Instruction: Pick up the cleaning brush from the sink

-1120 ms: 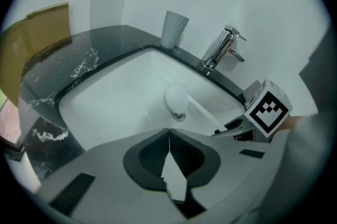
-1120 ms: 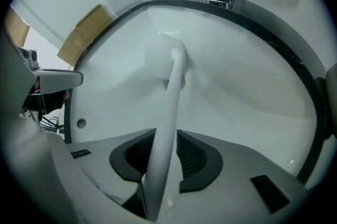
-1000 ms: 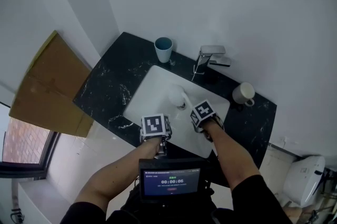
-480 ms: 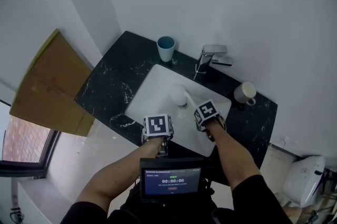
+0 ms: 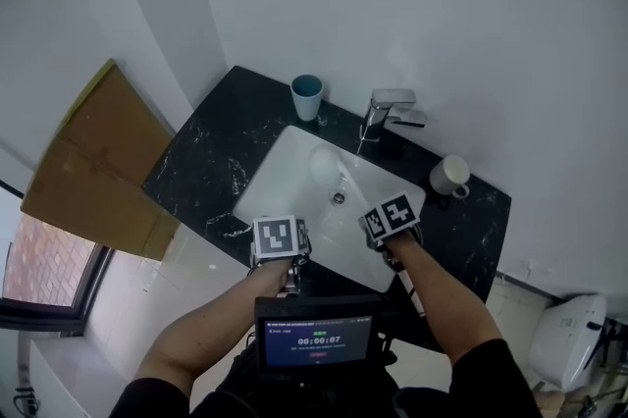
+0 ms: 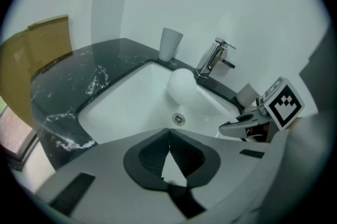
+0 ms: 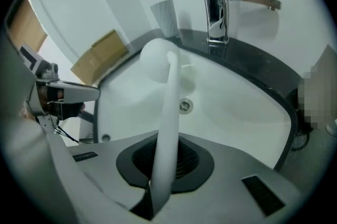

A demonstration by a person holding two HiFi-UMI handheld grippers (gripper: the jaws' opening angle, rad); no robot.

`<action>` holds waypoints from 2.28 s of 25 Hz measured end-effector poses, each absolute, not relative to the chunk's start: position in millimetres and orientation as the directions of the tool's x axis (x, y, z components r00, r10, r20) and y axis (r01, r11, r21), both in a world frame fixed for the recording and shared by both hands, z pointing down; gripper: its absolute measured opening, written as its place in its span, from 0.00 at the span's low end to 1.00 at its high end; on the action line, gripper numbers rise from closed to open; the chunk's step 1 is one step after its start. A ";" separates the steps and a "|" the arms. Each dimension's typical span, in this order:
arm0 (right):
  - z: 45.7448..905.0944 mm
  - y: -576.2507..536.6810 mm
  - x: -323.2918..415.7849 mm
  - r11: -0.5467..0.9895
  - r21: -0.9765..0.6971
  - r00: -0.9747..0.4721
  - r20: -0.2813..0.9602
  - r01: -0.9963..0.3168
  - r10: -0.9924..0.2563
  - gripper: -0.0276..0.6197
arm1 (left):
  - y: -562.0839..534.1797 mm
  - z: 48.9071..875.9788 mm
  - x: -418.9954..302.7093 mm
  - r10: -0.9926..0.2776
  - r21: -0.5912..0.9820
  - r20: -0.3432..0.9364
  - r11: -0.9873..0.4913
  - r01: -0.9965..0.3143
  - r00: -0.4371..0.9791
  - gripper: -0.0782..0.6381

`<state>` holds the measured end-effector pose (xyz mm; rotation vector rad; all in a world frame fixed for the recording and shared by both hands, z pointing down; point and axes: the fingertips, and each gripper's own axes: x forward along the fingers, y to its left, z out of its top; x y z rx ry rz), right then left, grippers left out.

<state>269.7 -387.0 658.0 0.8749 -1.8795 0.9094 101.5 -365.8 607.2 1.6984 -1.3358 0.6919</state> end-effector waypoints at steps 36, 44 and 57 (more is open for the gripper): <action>370.7 -111.2 65.3 0.075 -0.069 -0.085 0.156 -0.995 -0.984 0.04 | -191.4 381.7 -126.5 -0.585 0.123 0.225 -0.776 -0.618 0.779 0.13; 379.4 -82.1 65.9 0.072 -0.037 -0.076 0.105 -0.997 -0.992 0.04 | -164.4 386.0 -139.2 -0.623 0.095 0.203 -0.756 -0.648 0.756 0.13; 375.3 -65.7 63.3 0.047 -0.034 -0.050 0.084 -0.998 -0.995 0.04 | -152.1 378.1 -149.2 -0.637 0.079 0.164 -0.752 -0.654 0.753 0.13</action>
